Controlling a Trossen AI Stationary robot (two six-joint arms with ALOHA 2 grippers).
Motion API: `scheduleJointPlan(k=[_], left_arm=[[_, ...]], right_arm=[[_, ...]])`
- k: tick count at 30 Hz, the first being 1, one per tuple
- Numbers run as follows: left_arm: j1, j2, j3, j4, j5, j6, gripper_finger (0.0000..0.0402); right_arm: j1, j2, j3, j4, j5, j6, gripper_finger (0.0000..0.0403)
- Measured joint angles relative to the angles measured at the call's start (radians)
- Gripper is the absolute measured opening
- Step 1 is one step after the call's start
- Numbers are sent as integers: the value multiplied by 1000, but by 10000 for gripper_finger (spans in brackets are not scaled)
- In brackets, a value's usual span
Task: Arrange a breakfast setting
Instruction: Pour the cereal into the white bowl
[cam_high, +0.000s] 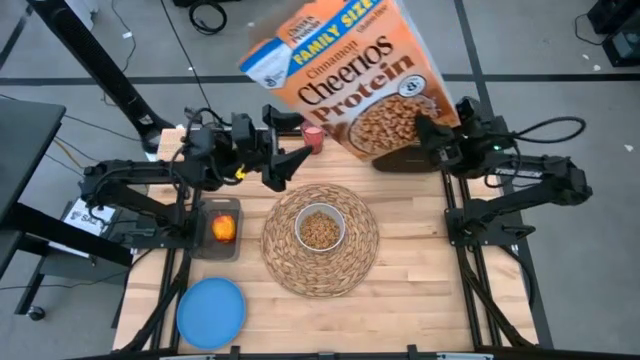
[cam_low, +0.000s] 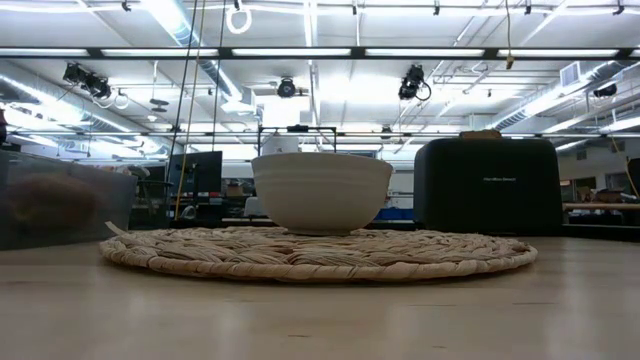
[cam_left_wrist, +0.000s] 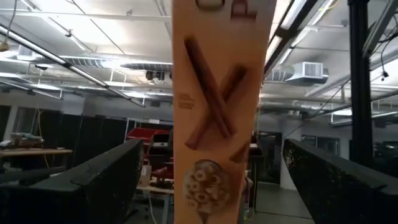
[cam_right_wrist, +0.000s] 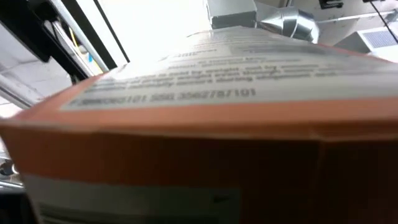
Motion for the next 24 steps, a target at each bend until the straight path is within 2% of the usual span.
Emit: scheduleJointPlan(k=[8,13,19,21,24], left_arm=[[17,76,0,154,5,-32,389],[38,115,-2,230,21,-102,389],[49,115,-2,328,51,-134,386],[51,112,6,343,51,-127,375],[54,108,35,282,51,-116,339]], right_arm=[[-1,70,17,10,5,8,242],[-1,113,17,7,19,6,242],[-1,154,17,6,22,-23,242],[0,164,17,9,25,-44,243],[0,186,28,16,29,-75,247]])
